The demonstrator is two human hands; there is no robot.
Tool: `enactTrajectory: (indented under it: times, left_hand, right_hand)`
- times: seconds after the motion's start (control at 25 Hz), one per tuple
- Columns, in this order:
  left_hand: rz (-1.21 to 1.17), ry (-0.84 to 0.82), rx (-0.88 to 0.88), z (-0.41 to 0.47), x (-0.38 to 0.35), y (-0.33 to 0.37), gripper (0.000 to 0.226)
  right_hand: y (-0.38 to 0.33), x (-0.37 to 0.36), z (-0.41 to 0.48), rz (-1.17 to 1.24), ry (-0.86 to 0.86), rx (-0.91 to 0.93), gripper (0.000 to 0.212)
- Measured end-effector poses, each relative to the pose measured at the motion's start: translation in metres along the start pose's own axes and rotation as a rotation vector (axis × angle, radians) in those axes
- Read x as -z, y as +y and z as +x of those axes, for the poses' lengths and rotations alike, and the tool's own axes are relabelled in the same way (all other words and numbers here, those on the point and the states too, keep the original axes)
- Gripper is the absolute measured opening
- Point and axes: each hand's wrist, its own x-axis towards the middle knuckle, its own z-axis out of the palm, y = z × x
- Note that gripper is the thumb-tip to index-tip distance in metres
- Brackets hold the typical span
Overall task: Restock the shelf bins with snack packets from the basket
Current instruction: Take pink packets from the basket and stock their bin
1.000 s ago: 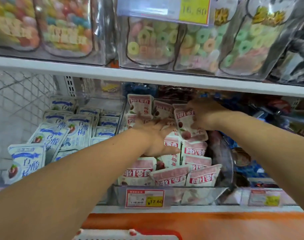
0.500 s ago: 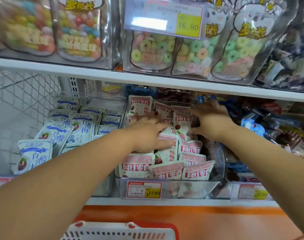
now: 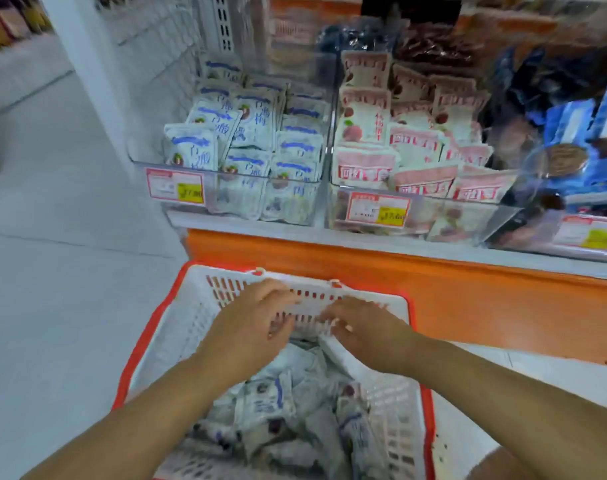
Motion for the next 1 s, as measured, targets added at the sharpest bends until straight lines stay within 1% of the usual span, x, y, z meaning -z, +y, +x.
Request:
enactTrajectory:
  times: [0.04,0.08,0.12,0.16,0.24,0.32,0.4,0.44,0.52,0.56,0.64,0.72,0.76,0.8,0.84,0.88,0.92,1.0]
  left_hand:
    - [-0.007,-0.168,0.105,-0.016,-0.022,-0.016,0.035]
    - [0.007,-0.322,0.180,-0.030,-0.041,-0.031,0.039]
    - [0.016,-0.443,0.230,-0.039,-0.058,-0.045,0.043]
    - [0.007,-0.522,0.270,-0.049,-0.073,-0.056,0.043]
    - [-0.018,-0.565,0.340,-0.064,-0.097,-0.071,0.040]
    - [-0.045,-0.596,0.398,-0.072,-0.112,-0.077,0.040]
    - [-0.072,-0.616,0.422,-0.073,-0.121,-0.081,0.042]
    - [-0.084,-0.609,0.431,-0.072,-0.124,-0.084,0.042]
    - [-0.100,-0.570,0.447,-0.069,-0.130,-0.089,0.040]
    - [-0.112,-0.558,0.456,-0.068,-0.132,-0.090,0.039]
    - [-0.138,-0.551,0.460,-0.066,-0.134,-0.085,0.039]
    - [-0.148,-0.563,0.448,-0.061,-0.132,-0.078,0.041]
    - [-0.161,-0.561,0.445,-0.059,-0.130,-0.075,0.041]
    - [-0.176,-0.549,0.445,-0.057,-0.128,-0.072,0.042]
    - [-0.198,-0.533,0.450,-0.054,-0.127,-0.070,0.043]
    - [-0.248,-0.518,0.473,-0.052,-0.124,-0.067,0.045]
    - [-0.338,-0.508,0.517,-0.050,-0.121,-0.062,0.050]
    - [-0.598,-0.504,0.607,-0.043,-0.109,-0.051,0.057]
  right_hand:
    - [0.013,-0.028,0.011,0.013,-0.159,-0.105,0.033]
    - [0.028,-0.054,0.020,-0.023,-0.288,-0.181,0.035]
    - [0.042,-0.074,0.030,-0.087,-0.386,-0.242,0.036]
    - [0.056,-0.092,0.037,-0.135,-0.445,-0.313,0.036]
    - [0.074,-0.116,0.045,-0.192,-0.500,-0.401,0.032]
    - [0.086,-0.137,0.046,-0.192,-0.531,-0.461,0.019]
    - [0.089,-0.155,0.049,-0.154,-0.522,-0.530,0.030]
    - [0.090,-0.163,0.051,-0.146,-0.521,-0.563,0.028]
    - [0.089,-0.173,0.056,-0.149,-0.577,-0.547,0.016]
    - [0.090,-0.175,0.057,-0.171,-0.621,-0.526,0.013]
    - [0.094,-0.179,0.058,-0.253,-0.666,-0.480,0.020]
    - [0.100,-0.179,0.056,-0.293,-0.607,-0.450,0.034]
    - [0.100,-0.176,0.054,-0.269,-0.567,-0.439,0.034]
    - [0.098,-0.171,0.054,-0.204,-0.496,-0.412,0.028]
    - [0.093,-0.161,0.054,-0.068,-0.409,-0.399,0.021]
    - [0.088,-0.148,0.053,0.092,-0.315,-0.394,0.024]
    - [0.082,-0.132,0.053,0.216,-0.213,-0.388,0.028]
    - [0.069,-0.097,0.050,0.421,-0.013,-0.362,0.027]
